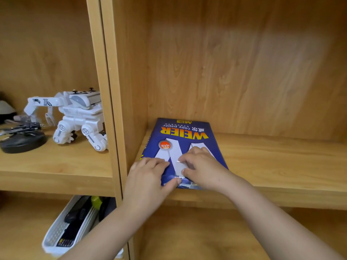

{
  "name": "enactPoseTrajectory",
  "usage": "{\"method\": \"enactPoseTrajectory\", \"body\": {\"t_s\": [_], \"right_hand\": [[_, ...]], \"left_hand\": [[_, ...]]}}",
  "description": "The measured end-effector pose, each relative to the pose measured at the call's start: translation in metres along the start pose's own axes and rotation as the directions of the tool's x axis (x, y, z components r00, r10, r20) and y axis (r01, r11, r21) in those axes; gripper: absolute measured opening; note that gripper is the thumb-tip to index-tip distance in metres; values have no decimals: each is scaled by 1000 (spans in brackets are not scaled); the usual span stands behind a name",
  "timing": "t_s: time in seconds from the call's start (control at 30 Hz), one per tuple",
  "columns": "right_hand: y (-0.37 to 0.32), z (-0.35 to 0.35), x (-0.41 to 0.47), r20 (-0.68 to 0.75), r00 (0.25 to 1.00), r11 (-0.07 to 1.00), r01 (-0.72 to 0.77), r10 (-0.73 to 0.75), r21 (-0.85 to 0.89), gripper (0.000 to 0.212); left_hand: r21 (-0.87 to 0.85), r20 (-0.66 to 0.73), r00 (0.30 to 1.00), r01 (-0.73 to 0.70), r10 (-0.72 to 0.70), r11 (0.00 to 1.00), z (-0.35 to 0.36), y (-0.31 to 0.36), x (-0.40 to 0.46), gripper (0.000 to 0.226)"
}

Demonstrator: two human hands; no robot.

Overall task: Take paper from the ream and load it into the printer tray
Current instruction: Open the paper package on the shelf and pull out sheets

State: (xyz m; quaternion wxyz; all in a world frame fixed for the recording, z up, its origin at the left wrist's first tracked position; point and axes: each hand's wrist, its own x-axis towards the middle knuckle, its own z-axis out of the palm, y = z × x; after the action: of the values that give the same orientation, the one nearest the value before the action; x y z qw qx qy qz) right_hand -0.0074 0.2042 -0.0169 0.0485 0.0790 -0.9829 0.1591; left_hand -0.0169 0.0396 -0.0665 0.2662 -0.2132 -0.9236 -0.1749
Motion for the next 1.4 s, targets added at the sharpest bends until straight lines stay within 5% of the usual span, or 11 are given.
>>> {"method": "enactPoseTrajectory", "body": {"t_s": [0.2,0.53,0.7,1.4], "right_hand": [[-6,2,1,-122,993,999,13,-6,53,16],[-14,8,-10,-342,940,977,-71,-2,-200,11],[-18,9,-22,-344,939,969,-101,18,-225,7],[-8,37,-72,-495,868,998,52,-23,45,12]], "left_hand": [[20,-42,999,-8,9,1000,4,0,-2,58],[25,-41,999,-8,9,1000,6,-2,-4,60],[9,-50,999,-11,11,1000,6,-2,-4,60],[-60,-138,989,-61,52,996,10,-2,-8,50]]}}
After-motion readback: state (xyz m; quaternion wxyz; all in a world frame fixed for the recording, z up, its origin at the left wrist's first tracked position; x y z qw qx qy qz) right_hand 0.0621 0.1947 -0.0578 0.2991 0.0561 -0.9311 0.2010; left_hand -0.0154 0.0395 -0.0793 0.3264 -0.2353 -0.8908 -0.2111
